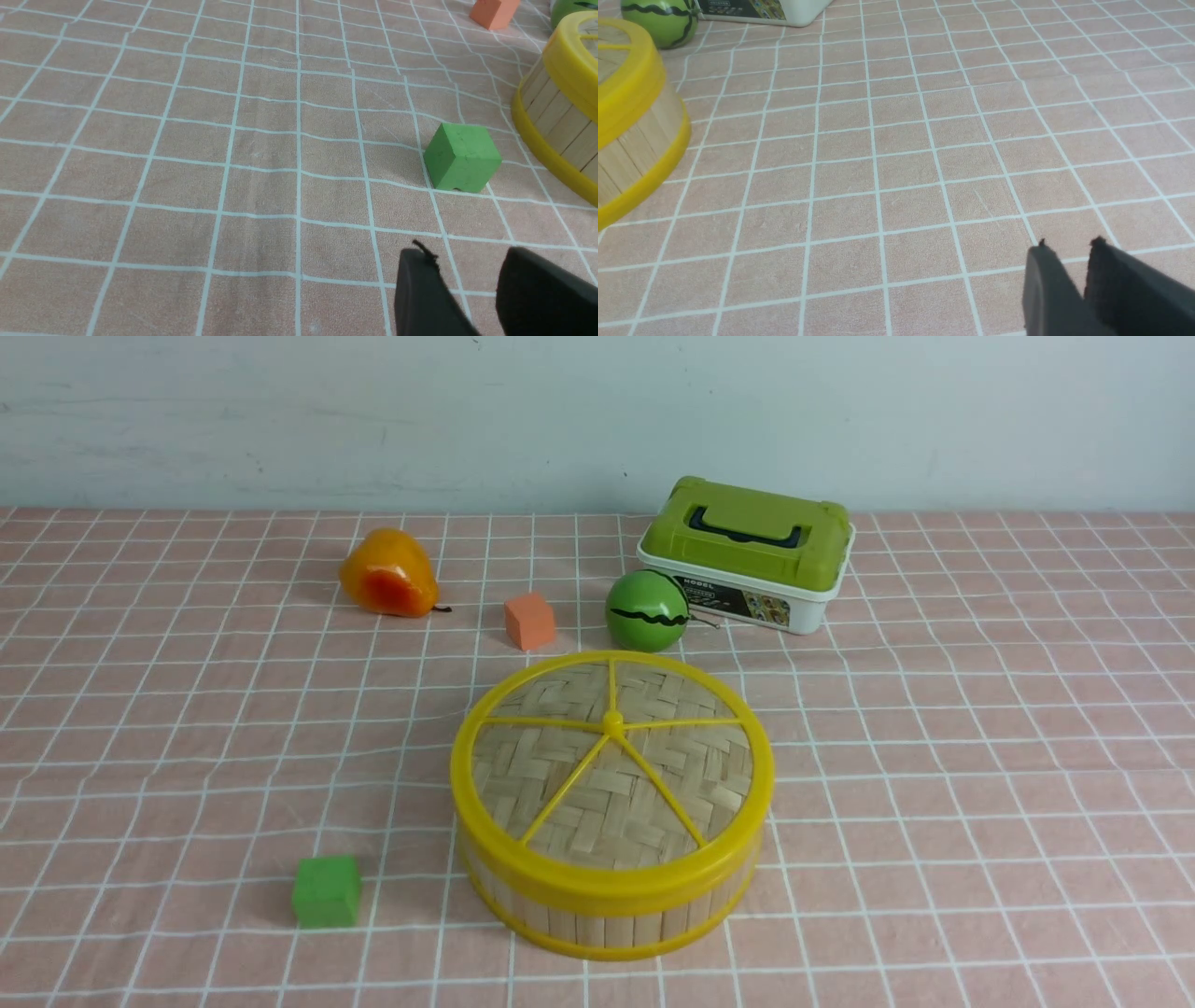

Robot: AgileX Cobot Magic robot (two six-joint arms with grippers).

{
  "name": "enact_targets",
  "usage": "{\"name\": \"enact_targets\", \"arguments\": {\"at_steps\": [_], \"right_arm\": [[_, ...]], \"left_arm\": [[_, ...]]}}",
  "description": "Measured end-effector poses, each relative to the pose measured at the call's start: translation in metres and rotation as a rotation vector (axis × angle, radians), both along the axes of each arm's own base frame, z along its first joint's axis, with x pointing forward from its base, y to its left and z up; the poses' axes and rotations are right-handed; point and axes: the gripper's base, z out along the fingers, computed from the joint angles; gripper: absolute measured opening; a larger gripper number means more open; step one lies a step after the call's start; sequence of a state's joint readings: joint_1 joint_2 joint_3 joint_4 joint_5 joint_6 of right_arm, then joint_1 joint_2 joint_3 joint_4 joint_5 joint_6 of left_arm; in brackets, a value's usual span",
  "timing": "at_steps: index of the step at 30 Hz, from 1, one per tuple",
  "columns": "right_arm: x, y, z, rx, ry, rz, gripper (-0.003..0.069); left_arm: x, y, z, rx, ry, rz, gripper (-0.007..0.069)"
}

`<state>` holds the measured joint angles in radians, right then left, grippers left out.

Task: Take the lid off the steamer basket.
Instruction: Use the right arm to lift the lid of the steamer

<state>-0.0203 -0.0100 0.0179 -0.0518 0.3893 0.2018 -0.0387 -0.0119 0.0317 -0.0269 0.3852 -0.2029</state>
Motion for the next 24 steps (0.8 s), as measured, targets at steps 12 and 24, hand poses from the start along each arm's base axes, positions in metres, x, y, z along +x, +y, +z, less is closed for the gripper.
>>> {"name": "enact_targets", "arguments": {"at_steps": [12,24], "right_arm": [[0.0,0.0,0.0,0.0,0.0,0.0,0.0118],[0.0,0.001,0.0002,0.047,-0.002,-0.003,0.0129]], "left_arm": [[0.0,0.0,0.0,0.0,0.0,0.0,0.0239],[0.0,0.0,0.0,0.0,0.0,0.0,0.0239]]}}
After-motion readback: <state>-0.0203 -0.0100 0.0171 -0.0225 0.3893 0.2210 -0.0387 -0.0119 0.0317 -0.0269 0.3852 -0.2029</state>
